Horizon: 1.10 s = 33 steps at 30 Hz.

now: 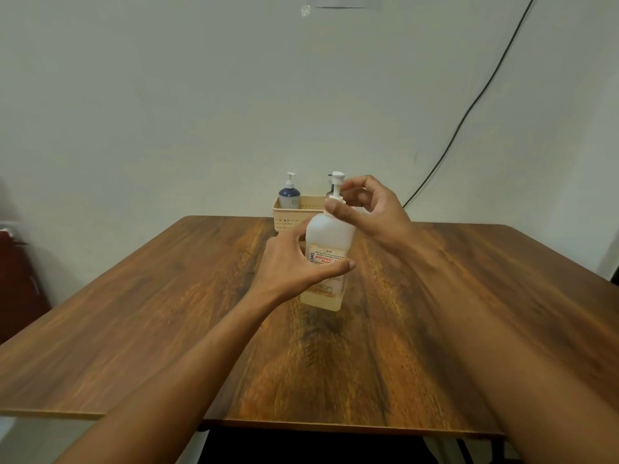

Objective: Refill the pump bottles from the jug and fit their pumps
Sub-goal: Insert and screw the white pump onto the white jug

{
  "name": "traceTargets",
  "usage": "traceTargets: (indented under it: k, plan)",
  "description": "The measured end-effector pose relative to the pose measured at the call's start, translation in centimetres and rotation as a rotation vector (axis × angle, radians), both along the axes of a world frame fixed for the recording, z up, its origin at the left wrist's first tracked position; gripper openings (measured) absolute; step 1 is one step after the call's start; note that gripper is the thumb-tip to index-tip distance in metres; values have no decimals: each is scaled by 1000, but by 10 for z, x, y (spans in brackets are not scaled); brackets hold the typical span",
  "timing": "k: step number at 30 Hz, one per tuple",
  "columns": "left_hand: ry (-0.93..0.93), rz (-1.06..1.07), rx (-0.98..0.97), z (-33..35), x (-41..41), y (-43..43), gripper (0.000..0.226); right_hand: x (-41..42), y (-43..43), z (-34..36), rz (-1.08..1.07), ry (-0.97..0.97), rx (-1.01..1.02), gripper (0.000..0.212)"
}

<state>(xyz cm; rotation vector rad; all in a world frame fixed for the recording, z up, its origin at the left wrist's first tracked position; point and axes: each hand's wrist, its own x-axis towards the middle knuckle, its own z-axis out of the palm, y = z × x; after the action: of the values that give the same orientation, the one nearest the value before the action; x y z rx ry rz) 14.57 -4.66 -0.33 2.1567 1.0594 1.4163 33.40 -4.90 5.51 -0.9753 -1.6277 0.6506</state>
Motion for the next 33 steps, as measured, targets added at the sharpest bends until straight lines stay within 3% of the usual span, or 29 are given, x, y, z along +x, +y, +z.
traceTargets:
  k: [3, 10, 15, 23, 29, 33]
  plan:
    - [8, -4, 3, 4, -1, -1, 81, 8, -2, 8, 199, 53, -62, 40]
    - [-15, -8, 18, 2, 0, -4, 78, 3, -1, 7, 61, 120, -12, 26]
    - [-34, -5, 10, -3, 4, -4, 66, -6, 0, -6, -51, 201, -1, 42]
    - [14, -5, 8, -9, 5, 3, 77, -1, 1, -12, -58, 179, -5, 44]
    - [-25, 36, -4, 0, 5, 10, 62, 13, 0, -21, 0, 87, -88, 83]
    - [-44, 29, 7, 9, 8, 15, 44, 17, 2, -25, -64, -5, -105, 96]
